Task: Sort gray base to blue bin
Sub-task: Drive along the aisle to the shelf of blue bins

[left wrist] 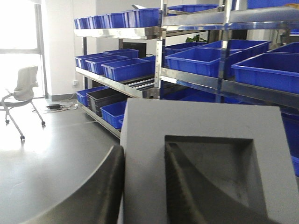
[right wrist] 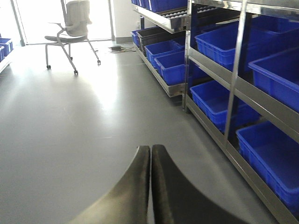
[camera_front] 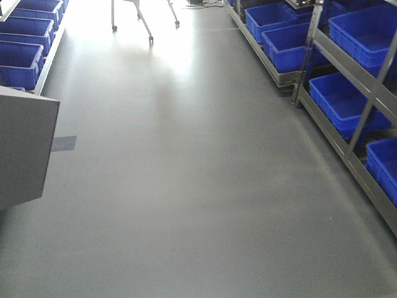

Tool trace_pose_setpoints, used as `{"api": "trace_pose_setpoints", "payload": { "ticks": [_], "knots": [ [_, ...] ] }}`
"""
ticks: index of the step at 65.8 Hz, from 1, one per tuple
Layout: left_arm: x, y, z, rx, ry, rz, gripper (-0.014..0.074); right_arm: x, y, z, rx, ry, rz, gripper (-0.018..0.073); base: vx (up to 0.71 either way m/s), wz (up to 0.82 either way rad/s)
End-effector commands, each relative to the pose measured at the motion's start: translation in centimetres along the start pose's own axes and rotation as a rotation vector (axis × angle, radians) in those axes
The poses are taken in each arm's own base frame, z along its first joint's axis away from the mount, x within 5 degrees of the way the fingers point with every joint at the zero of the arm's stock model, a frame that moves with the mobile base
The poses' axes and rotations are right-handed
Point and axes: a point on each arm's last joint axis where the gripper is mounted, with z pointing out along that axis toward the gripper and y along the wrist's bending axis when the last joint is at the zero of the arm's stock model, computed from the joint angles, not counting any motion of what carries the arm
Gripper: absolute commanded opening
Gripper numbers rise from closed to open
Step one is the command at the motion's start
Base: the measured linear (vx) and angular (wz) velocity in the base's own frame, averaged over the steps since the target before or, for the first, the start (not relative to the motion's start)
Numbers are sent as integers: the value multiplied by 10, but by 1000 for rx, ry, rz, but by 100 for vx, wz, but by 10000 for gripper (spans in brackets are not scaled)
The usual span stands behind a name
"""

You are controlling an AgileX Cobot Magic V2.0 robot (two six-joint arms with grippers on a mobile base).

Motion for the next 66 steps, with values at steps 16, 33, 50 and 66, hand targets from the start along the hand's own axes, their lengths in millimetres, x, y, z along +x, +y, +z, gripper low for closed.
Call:
{"api": "trace_pose_setpoints", "payload": {
  "ticks": [16, 33, 50, 66],
  "knots": [
    [-19, -4, -2, 33, -129, -13, -6, -5, 0, 1, 4, -56, -18, -5, 48, 15],
    [-19, -4, -2, 33, -129, -13, -6, -5, 0, 1, 4, -56, -18, -5, 47, 14],
    [-19, -4, -2, 33, -129, -13, -6, -5, 0, 1, 4, -56, -18, -5, 46, 9],
    [-19, -4, -2, 33, -129, -13, -6, -5, 0, 1, 4, -56, -18, -5, 44, 5]
  ]
}}
